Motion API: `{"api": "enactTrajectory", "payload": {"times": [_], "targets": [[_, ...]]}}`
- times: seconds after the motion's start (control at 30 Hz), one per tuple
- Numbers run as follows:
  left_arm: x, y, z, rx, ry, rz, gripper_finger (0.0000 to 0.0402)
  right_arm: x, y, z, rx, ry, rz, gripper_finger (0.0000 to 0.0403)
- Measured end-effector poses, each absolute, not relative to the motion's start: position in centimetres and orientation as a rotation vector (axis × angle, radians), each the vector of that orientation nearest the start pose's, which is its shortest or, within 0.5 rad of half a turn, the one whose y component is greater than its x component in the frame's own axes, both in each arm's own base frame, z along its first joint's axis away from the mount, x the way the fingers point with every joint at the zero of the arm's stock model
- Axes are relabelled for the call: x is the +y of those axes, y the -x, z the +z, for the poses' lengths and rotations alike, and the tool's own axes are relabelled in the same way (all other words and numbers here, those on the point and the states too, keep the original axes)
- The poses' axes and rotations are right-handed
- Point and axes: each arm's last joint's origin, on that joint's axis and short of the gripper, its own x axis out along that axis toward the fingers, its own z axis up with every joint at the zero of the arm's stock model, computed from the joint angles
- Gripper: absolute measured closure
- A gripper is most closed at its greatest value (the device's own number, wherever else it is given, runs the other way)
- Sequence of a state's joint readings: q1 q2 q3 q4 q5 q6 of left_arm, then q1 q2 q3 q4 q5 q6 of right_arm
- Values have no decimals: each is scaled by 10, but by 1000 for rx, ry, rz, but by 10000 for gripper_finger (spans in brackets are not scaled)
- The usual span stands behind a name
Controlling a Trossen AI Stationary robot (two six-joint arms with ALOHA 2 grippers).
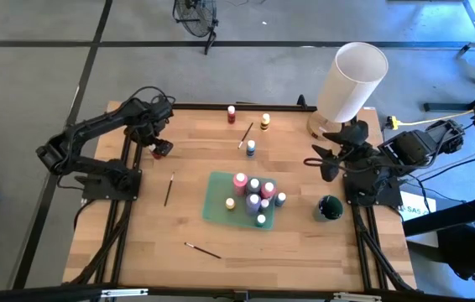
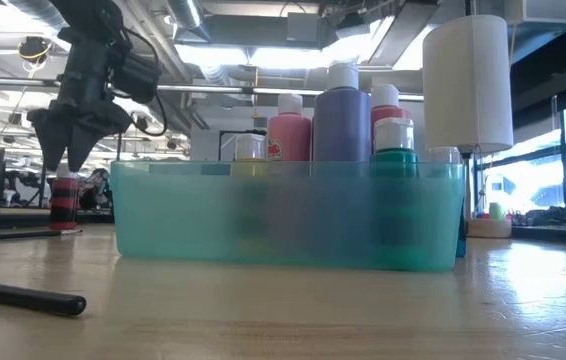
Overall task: Pick & Place Paint Supplies
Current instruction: Put the small red paint bottle into the light green bin
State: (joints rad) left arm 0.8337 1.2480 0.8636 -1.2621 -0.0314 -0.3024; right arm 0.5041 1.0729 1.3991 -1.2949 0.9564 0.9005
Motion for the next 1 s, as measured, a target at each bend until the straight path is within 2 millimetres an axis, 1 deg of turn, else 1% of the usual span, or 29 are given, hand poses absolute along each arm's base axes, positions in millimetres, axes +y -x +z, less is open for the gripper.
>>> {"api": "enactTrajectory", "payload": {"times": [0.47, 1.0], "targets": [[137, -123, 219, 1428, 818, 860, 121, 55, -148, 402, 451, -215, -674, 157], [137, -123, 219, 1426, 824, 871, 121, 55, -148, 402, 455, -202, -672, 157]]}}
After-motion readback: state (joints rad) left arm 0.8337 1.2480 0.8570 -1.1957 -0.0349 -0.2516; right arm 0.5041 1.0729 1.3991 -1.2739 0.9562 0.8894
